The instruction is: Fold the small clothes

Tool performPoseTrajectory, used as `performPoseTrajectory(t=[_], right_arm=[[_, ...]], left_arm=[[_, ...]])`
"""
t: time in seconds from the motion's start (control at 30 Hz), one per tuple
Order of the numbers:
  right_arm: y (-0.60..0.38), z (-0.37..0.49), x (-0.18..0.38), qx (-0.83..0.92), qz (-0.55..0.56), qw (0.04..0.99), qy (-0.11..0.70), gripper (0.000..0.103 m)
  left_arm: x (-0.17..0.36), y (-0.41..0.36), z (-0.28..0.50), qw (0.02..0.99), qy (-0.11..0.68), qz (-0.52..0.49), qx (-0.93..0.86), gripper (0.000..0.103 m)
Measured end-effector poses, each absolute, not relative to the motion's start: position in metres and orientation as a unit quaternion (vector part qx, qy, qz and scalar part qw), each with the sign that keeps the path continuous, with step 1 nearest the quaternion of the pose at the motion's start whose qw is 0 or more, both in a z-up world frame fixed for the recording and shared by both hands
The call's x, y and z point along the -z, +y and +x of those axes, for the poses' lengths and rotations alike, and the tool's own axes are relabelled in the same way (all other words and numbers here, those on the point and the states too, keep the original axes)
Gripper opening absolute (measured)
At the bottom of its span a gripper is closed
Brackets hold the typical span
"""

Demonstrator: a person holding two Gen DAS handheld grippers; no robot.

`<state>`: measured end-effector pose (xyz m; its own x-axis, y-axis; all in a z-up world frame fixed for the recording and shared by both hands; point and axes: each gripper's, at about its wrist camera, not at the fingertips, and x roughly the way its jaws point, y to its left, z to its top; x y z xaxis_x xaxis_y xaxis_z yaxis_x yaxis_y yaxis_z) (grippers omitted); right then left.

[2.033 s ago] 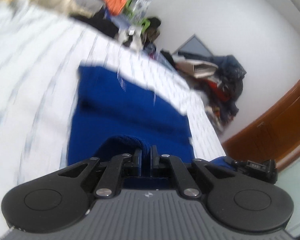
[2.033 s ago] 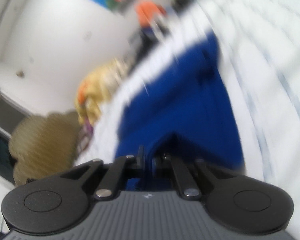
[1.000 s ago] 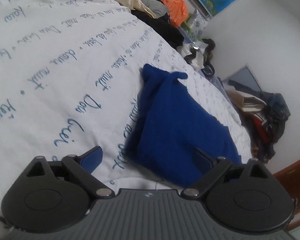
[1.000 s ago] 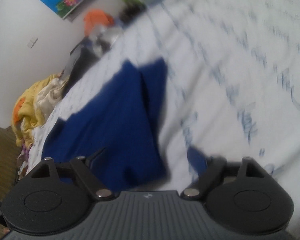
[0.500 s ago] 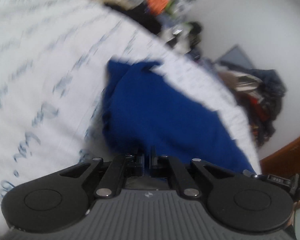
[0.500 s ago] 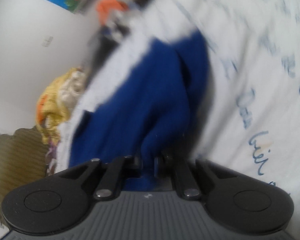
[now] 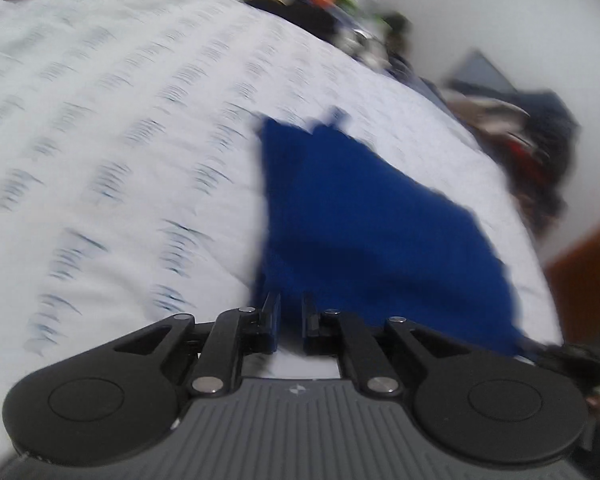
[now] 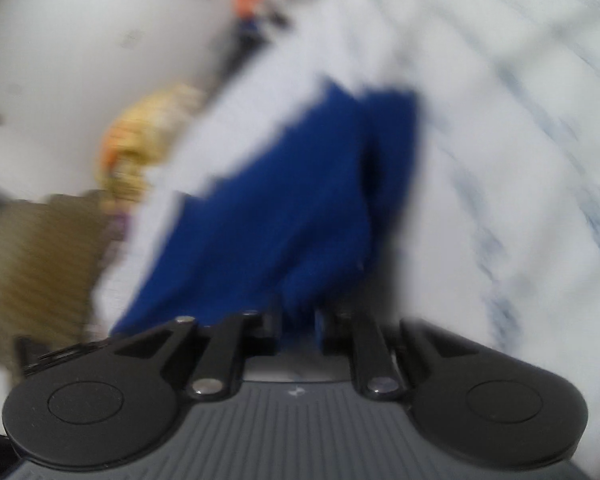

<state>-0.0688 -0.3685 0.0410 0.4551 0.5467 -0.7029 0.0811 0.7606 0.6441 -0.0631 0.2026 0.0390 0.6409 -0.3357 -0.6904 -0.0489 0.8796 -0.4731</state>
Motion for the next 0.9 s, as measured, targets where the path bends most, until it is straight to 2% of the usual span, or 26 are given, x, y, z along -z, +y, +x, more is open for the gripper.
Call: performPoseTrajectory(t=[0.03,0.1,0.13,0.17,0.2,0.23,0.27,0.3,0.37,0.4,0.47,0.53,0.57,0.67,0.73,0.8,0.87,0.9], right_arm=[[-0.373,-0.061,-0.047,-0.127,0.305,0.806,0.492,0.022],[-0.379,-0.036,-0.068,-0.119,0.295,0.84,0.44,0.022],[-0.379,-0.021,-0.077,-0.127,0.291,0.852,0.417,0.034],[-0.376,-0.002,-0.083,-0.135,0.284,0.861,0.399,0.044],[-0.371,0.018,-0.085,-0.139,0.277,0.869,0.387,0.065],[-0.365,0.039,-0.083,-0.142,0.269,0.872,0.383,0.073],[-0.356,0.061,-0.079,-0.147,0.257,0.872,0.391,0.073],[-0.346,0.083,-0.073,-0.14,0.243,0.872,0.402,0.071],[-0.325,0.119,-0.059,-0.129,0.193,0.876,0.423,0.071],[-0.316,0.136,-0.051,-0.117,0.169,0.877,0.434,0.07],[-0.304,0.154,-0.031,-0.108,0.144,0.871,0.456,0.056],[-0.294,0.162,-0.017,-0.131,0.13,0.867,0.463,0.013],[-0.289,0.16,-0.016,-0.139,0.118,0.87,0.459,0.008],[-0.294,0.154,-0.034,-0.141,0.117,0.893,0.411,0.008],[-0.302,0.157,-0.038,-0.131,0.126,0.909,0.374,0.008],[-0.299,0.163,-0.017,-0.128,0.126,0.895,0.409,0.009],[-0.298,0.154,-0.013,-0.124,0.13,0.9,0.397,0.015],[-0.299,0.153,-0.018,-0.112,0.128,0.896,0.41,0.025]], left_arm=[[-0.047,0.207,-0.057,0.883,0.401,-0.232,0.078,0.025],[-0.072,0.204,-0.04,0.91,0.35,-0.213,0.066,0.091],[-0.082,0.196,-0.032,0.928,0.31,-0.194,0.065,0.1],[-0.089,0.186,-0.021,0.943,0.28,-0.167,0.07,0.098],[-0.091,0.172,-0.002,0.948,0.278,-0.139,0.069,0.088],[-0.09,0.159,0.02,0.947,0.289,-0.123,0.065,0.082],[-0.085,0.145,0.042,0.944,0.303,-0.109,0.068,0.071],[-0.078,0.131,0.062,0.942,0.315,-0.094,0.071,0.066],[-0.06,0.107,0.094,0.935,0.343,-0.059,0.068,0.064],[-0.052,0.095,0.109,0.932,0.354,-0.043,0.067,0.06],[-0.035,0.083,0.128,0.928,0.366,-0.017,0.07,0.058],[-0.017,0.08,0.142,0.919,0.388,-0.006,0.072,0.01],[-0.011,0.083,0.147,0.919,0.389,-0.002,0.063,0.009],[-0.015,0.098,0.145,0.936,0.35,-0.013,0.042,0.009],[-0.005,0.103,0.153,0.931,0.365,-0.015,0.029,0.009],[0.001,0.102,0.149,0.936,0.351,-0.004,0.022,0.01],[-0.007,0.098,0.14,0.935,0.354,-0.002,0.019,0.017],[-0.013,0.097,0.133,0.937,0.349,-0.002,0.021,0.017]])
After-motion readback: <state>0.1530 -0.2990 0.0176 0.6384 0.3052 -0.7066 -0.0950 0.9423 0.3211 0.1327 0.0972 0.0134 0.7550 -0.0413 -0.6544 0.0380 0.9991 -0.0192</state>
